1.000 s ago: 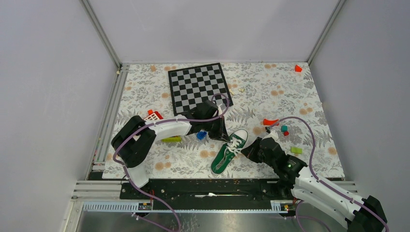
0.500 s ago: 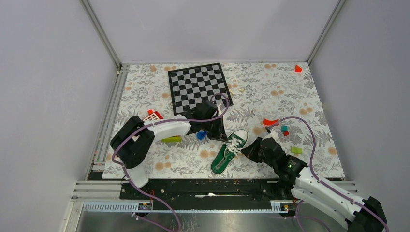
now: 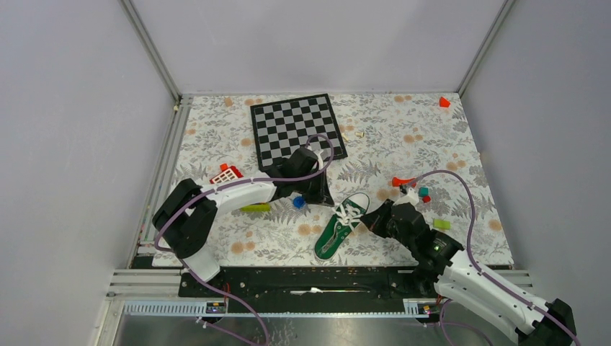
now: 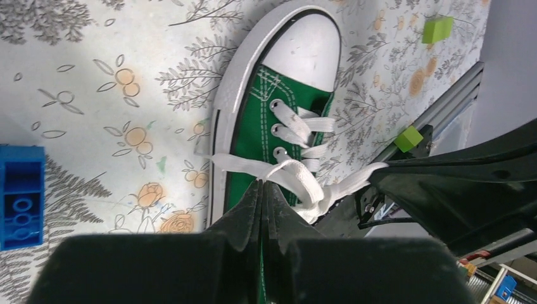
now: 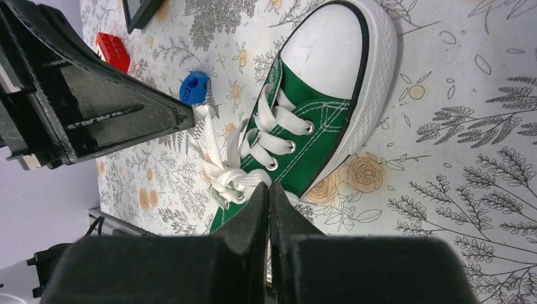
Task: Tie the shoes
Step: Tie the shoelace on the shoe.
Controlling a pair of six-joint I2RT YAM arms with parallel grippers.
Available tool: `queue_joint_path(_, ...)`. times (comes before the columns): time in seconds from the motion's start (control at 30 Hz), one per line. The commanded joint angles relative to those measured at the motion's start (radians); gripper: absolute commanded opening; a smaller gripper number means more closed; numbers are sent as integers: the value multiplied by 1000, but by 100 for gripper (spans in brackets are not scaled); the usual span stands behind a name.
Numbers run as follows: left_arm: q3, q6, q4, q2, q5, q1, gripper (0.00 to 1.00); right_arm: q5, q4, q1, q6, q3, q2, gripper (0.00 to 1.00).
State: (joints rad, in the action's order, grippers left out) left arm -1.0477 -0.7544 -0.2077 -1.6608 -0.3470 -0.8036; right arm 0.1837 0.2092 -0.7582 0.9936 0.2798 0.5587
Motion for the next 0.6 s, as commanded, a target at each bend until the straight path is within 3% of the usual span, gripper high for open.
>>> queue_joint_path(0.0,25,20,14,59,39,9,0,60,19,5,-31,47,-10,0)
queue_joint_path(0.57,115,111,-31,118,57,46,0,106,73,21,-24,19,-45,0)
